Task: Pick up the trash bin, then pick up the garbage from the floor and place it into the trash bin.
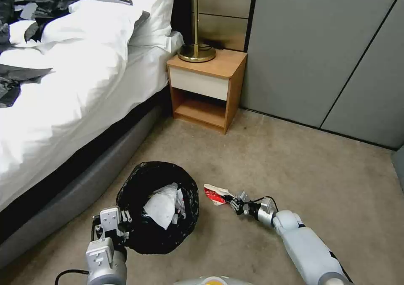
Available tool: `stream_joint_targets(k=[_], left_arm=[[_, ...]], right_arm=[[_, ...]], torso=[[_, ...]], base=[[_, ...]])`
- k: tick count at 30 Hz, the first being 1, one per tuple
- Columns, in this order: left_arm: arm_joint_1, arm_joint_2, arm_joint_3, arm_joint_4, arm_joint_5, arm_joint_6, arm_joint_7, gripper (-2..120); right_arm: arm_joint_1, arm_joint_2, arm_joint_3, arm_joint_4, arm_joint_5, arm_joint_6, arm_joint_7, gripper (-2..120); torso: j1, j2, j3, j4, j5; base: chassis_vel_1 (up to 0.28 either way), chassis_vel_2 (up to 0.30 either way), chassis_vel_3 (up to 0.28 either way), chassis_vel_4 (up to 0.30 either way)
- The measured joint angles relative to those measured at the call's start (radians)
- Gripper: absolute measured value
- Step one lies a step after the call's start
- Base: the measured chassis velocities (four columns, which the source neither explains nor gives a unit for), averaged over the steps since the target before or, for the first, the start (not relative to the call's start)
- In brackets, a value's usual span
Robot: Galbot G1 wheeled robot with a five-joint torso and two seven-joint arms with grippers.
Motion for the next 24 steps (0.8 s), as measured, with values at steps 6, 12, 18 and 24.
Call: stream_joint_targets(k=[6, 12, 18, 24], left_arm=[[0.004, 0.000, -0.001, -0.006, 0.001, -0.003, 0.000, 0], [0.003, 0.001, -0.001, -0.009, 0.001, -0.005, 0.000, 0], [-0.003, 0.006, -0.002, -0.009, -0.001, -0.005, 0.000, 0], [-0.010, 0.011, 0.000, -0.001, -0.004, -0.005, 0.001, 0]], right_arm=[[-0.005, 0.002, -0.001, 0.001, 0.002, 0.001, 0.000, 0], [-0.032, -0.006, -0.006, 0.077, 0.046, 0.011, 0.035, 0], [-0.123, -0.037, 0.004, 0.364, 0.136, 0.023, 0.116, 0], [-0.245, -0.060, 0.041, 0.742, 0.221, 0.026, 0.182, 0]], torso=[[0.000, 0.000, 0.000, 0.0000, 0.0000], [0.000, 0.000, 0.000, 0.0001, 0.0004], [0.000, 0.000, 0.000, 0.0000, 0.0003], [0.000, 0.000, 0.000, 0.0000, -0.0001]], base=[[0.000, 0.000, 0.000, 0.000], [0.000, 0.000, 0.000, 0.000], [0.000, 0.000, 0.000, 0.000], [0.000, 0.000, 0.000, 0.000]])
